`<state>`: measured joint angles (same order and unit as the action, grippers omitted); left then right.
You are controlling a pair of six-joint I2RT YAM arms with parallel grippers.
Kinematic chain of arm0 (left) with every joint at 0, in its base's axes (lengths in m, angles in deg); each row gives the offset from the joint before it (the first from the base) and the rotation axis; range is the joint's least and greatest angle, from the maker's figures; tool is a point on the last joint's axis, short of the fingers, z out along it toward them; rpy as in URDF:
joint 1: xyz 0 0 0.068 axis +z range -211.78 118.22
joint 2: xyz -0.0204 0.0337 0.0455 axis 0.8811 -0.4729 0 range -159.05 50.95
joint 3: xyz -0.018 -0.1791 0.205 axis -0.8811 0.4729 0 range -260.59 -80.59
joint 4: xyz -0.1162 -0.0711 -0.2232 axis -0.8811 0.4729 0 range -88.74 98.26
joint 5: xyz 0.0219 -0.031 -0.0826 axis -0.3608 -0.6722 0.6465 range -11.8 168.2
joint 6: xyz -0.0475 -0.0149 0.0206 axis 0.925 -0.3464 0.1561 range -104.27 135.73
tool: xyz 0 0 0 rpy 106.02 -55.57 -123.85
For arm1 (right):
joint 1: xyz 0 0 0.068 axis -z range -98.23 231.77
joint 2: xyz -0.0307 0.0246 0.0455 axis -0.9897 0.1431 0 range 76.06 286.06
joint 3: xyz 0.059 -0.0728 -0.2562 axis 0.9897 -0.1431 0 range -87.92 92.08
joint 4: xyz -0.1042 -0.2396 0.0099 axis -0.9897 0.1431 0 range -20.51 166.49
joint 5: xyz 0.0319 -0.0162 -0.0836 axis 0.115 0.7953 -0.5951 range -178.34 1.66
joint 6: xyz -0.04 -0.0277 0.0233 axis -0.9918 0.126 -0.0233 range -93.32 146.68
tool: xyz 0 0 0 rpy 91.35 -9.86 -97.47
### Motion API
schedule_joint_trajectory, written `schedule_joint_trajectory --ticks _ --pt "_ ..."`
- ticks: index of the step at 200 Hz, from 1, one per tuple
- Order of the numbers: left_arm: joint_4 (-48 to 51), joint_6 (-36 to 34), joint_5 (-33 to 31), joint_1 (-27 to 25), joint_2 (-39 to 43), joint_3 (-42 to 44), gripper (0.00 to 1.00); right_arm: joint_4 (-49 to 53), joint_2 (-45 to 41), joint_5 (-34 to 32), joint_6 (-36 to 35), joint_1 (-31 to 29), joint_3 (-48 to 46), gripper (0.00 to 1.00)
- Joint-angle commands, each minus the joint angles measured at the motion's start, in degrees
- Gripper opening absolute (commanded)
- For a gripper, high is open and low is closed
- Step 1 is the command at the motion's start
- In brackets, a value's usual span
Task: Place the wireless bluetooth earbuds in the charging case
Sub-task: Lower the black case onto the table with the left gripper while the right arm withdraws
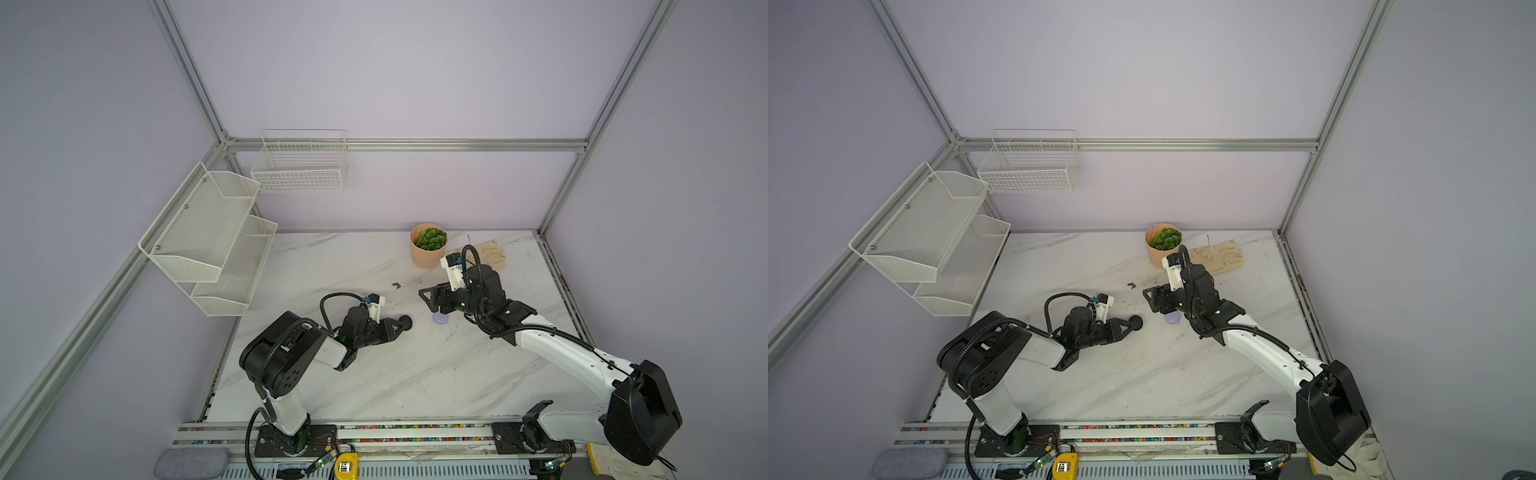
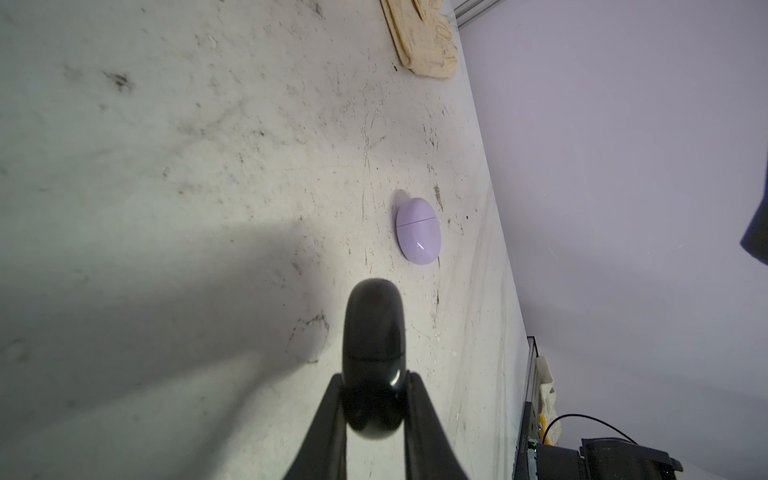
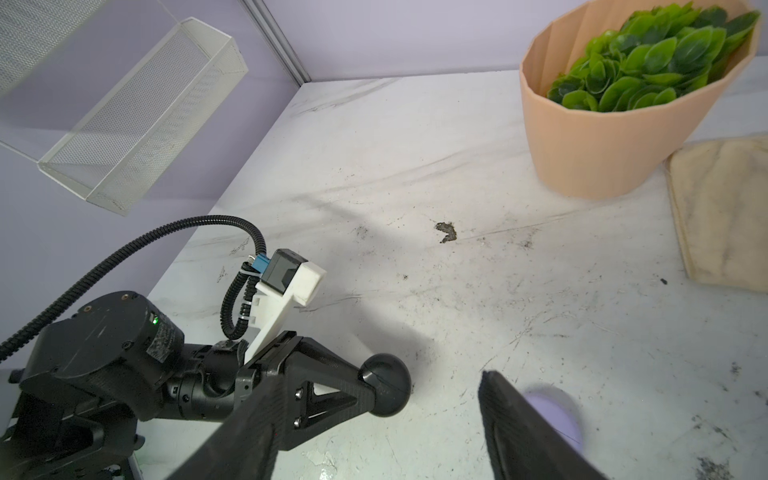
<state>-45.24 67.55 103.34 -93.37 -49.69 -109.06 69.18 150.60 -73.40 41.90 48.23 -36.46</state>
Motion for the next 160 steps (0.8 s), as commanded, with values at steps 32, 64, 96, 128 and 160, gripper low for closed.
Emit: schedule_joint_trajectory --ticks 32,64,96,128,160 --pt "2.87 1.87 -2.36 -0.84 -0.76 -3.61 0.14 -2.24 -2.02 0.7 -0.13 2.29 -0.41 0.76" --pt "3.59 2.76 -2.33 -0.83 -1.46 -3.69 0.29 -1.16 -3.3 -0.42 -0.32 3.32 -0.05 0.77" --pt "12.18 -0.88 -7.32 -0.58 6.77 -0.4 0.89 -2.28 -5.45 -14.27 -7.11 5.45 -3.12 0.97" --pt "36.97 -16.09 -23.42 1.04 21.07 -2.36 1.0 -34.82 -2.15 -34.06 -22.86 9.13 -20.17 0.97" --pt "44.91 -36.11 -39.64 8.65 23.4 -7.76 0.99 -58.11 15.08 -39.43 -27.28 14.97 -21.62 0.97"
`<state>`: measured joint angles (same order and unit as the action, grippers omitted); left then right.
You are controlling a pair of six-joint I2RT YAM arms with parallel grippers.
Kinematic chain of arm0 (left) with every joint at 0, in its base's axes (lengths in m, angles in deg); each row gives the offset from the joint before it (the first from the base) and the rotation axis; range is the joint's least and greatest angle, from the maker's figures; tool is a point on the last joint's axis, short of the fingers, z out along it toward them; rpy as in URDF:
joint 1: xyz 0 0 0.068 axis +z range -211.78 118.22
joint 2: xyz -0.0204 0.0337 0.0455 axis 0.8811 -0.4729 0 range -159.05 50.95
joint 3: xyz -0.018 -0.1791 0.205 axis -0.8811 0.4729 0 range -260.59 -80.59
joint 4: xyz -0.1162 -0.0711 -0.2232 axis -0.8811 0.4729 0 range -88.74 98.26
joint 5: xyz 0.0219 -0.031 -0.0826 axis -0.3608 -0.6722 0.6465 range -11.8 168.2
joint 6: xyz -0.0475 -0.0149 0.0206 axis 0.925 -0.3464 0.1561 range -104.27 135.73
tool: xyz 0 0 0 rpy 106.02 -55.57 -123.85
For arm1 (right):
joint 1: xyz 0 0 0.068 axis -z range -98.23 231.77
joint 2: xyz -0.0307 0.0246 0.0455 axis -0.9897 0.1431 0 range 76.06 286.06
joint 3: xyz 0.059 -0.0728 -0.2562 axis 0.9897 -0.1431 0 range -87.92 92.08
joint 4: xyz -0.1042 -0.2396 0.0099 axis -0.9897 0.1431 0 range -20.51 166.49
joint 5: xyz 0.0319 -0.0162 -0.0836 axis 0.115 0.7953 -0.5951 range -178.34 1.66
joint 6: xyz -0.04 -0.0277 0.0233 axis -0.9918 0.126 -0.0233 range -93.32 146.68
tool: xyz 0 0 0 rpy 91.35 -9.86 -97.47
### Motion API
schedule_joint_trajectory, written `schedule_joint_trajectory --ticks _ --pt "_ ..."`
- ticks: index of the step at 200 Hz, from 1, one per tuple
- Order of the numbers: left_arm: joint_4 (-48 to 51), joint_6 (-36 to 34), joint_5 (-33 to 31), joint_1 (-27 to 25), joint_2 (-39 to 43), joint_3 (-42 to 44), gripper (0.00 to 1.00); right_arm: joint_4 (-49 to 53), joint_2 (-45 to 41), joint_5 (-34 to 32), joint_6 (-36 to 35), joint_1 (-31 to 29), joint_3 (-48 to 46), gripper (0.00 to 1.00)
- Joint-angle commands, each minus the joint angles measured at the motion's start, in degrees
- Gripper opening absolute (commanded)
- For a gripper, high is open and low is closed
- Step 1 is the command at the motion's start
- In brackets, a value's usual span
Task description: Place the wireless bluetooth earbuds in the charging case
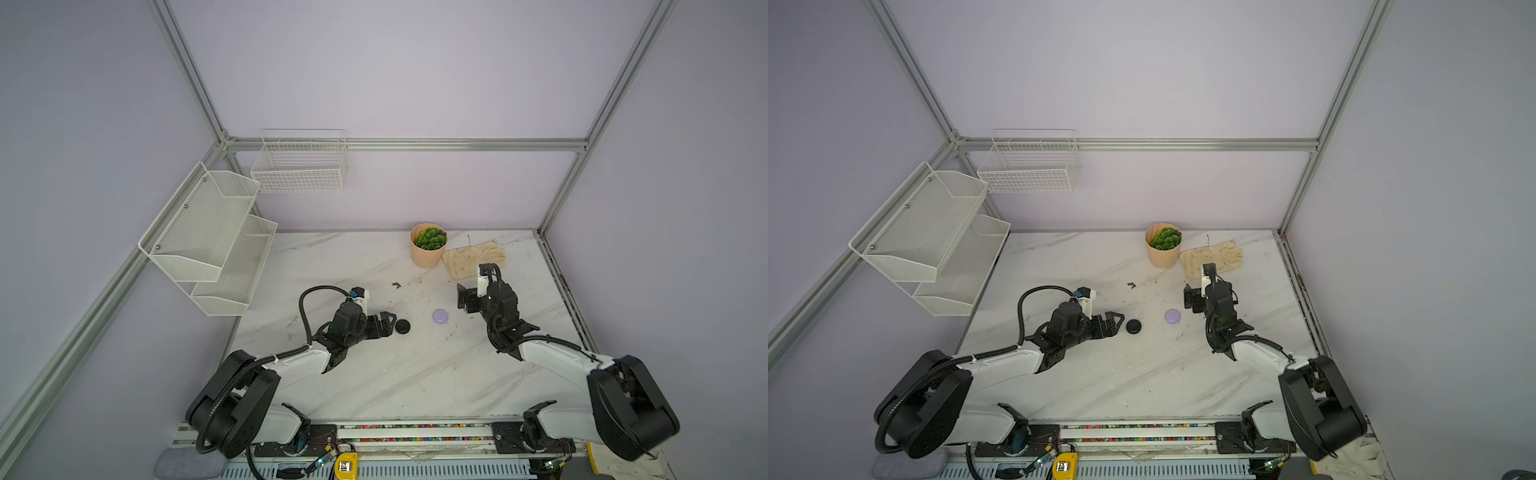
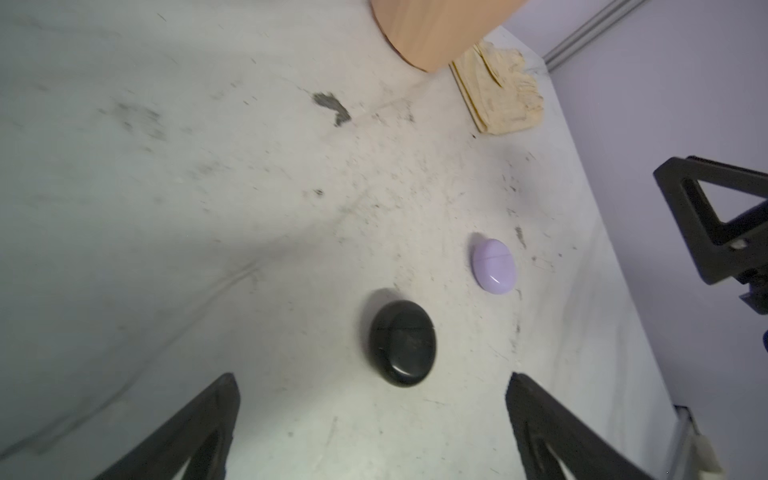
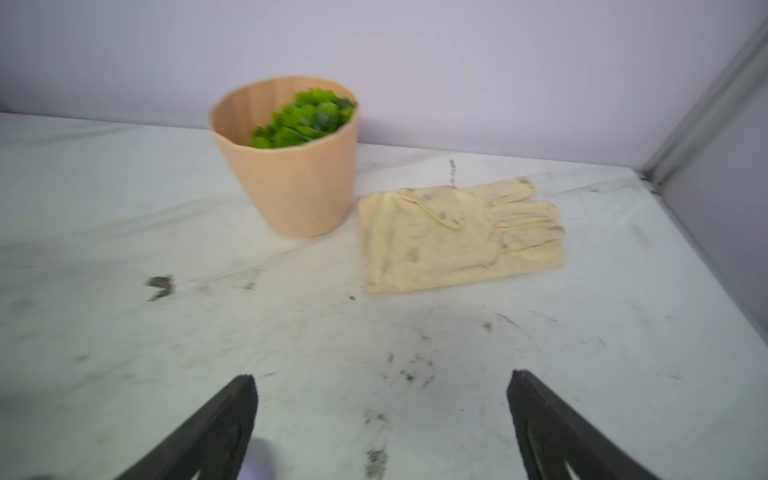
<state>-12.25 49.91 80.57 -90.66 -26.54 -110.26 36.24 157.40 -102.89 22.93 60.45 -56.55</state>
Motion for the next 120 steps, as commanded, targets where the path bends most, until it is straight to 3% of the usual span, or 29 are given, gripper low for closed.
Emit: schedule_joint_trajectory --ticks 1,7,20,38,55,76,99,120 --pt "12.37 -18.1 -17.31 6.43 0.33 -6.77 0.99 -25.58 8.51 -9.87 -8.39 2.94 -1.73 0.97" --pt "13.77 -15.69 -17.21 9.97 1.21 -7.84 0.98 -28.53 9.86 -8.43 -8.47 4.12 -3.03 0.97" --pt "12.64 -18.2 -8.88 17.14 4.33 -8.07 0.98 -34.74 10.26 -6.62 -7.92 6.28 -6.25 0.97" --pt "5.64 -33.08 -11.81 17.78 8.84 -5.63 1.0 -41.68 11.26 -1.22 -6.0 9.07 -8.52 0.97" --pt "-5.64 -40.26 -11.89 20.42 8.03 -0.08 1.0 -43.73 14.51 0.95 -5.71 9.68 -7.46 0.97" --pt "-14.69 -39.2 -11.2 25.1 -0.69 2.49 0.97 -47.16 18.62 0.45 -3.24 11.34 -7.27 0.97" --pt "-29.29 -34.54 -7.75 28.91 -5.73 5.26 0.98 -48.37 20.81 7.84 -0.31 14.94 -7.22 0.97" --pt "-39.49 -35.2 -8.17 29.39 -11.73 7.89 0.99 -46.11 20.84 7.83 -1.26 15.41 -5.93 0.97"
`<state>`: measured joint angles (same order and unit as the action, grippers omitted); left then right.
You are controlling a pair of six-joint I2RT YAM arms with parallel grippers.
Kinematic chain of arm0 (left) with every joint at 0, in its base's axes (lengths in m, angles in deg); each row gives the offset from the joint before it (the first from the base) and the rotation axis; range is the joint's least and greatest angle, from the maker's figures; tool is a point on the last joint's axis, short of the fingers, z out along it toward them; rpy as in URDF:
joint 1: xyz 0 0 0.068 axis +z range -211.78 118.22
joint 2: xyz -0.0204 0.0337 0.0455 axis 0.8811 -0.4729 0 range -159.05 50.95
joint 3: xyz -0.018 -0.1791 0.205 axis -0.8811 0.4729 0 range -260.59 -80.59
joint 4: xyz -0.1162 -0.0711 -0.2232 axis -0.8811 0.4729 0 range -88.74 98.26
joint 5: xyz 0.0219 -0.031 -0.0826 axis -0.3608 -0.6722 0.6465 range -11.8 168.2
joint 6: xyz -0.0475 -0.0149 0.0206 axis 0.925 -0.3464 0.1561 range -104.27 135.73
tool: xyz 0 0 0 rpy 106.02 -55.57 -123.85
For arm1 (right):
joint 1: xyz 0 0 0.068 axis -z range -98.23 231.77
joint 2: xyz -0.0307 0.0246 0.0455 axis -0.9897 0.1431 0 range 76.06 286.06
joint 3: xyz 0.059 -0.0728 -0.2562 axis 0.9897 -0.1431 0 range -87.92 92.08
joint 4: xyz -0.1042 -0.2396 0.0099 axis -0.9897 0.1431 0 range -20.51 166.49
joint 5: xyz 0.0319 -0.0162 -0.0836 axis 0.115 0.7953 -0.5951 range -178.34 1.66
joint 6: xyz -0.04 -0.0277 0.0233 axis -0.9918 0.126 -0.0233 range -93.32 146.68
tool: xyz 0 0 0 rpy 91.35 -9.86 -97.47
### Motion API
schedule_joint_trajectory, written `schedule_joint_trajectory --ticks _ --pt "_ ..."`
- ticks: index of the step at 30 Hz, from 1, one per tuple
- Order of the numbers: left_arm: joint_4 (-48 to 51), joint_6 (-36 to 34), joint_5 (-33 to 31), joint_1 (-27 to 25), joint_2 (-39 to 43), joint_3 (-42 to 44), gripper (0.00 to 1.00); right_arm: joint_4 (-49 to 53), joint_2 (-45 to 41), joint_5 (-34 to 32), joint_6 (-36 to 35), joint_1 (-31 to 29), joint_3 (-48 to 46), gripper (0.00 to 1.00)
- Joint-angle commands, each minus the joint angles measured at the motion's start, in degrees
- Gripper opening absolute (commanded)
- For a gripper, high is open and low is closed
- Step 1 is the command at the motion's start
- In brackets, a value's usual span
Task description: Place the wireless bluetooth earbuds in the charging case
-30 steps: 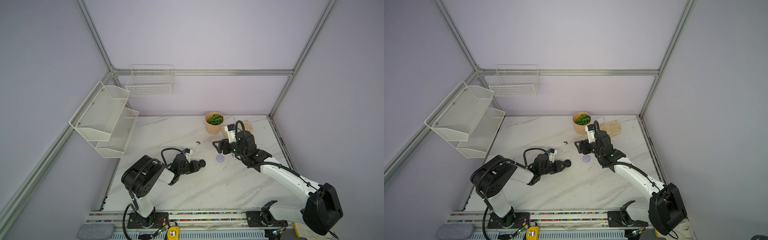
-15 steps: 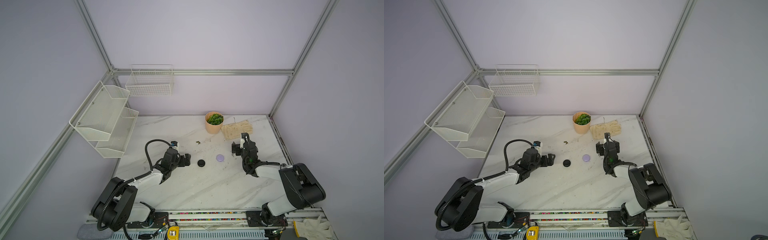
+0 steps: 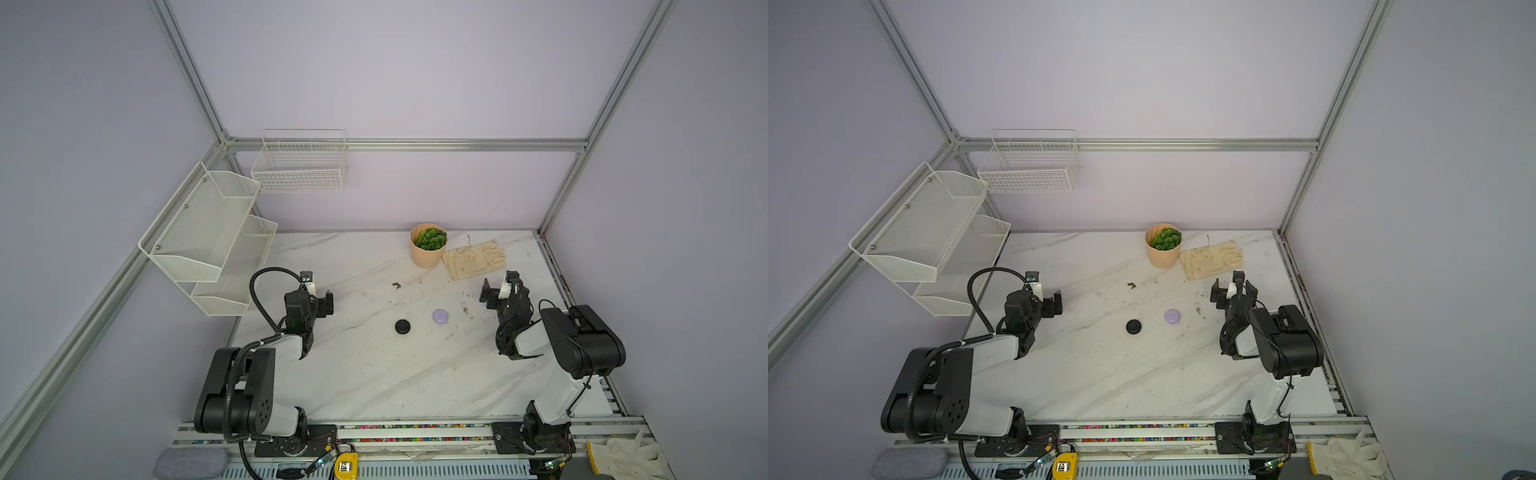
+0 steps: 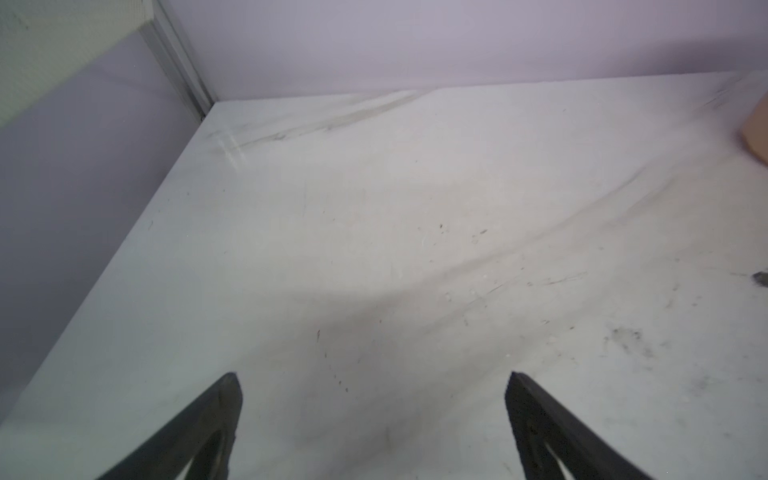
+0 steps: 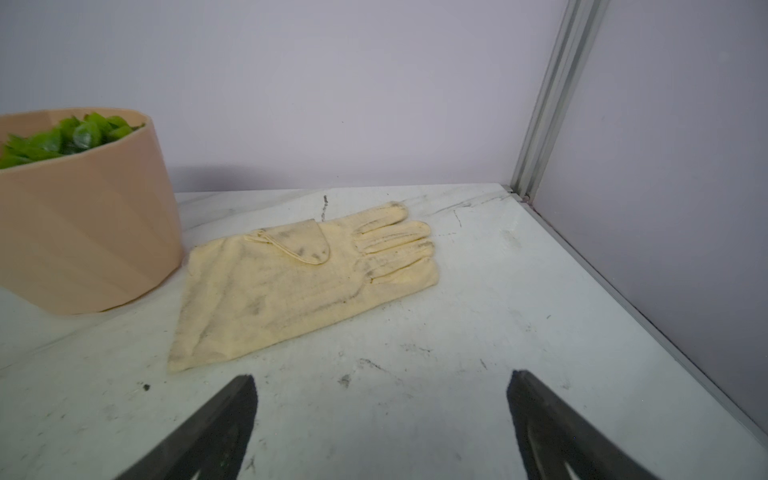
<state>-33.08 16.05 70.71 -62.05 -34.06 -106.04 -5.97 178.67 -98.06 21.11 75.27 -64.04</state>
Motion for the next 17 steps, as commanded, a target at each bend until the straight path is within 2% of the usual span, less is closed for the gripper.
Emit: schedule_joint_trajectory --ticks 1,2,4,12,17 --pt "-18.65 -1.31 1.64 0.79 -4.34 3.49 1.0 -3.42 -0.5 2.67 0.6 0.56 1.76 0.97" --pt "-17.07 -0.23 0.97 0.73 -4.41 2.84 1.0 0.01 -0.55 1.5 2.14 0.6 3.33 0.97" --pt "-15.84 0.69 0.33 1.16 -4.5 2.31 1.0 -1.85 -0.5 0.76 1.74 0.62 2.52 0.97" --pt "-17.59 0.74 -0.06 1.23 -5.04 2.68 1.0 2.97 0.05 4.22 2.66 1.32 5.23 0.97" --pt "-17.91 0.74 0.02 1.26 -4.7 3.07 1.0 1.63 -0.32 4.31 2.12 1.67 4.26 0.97"
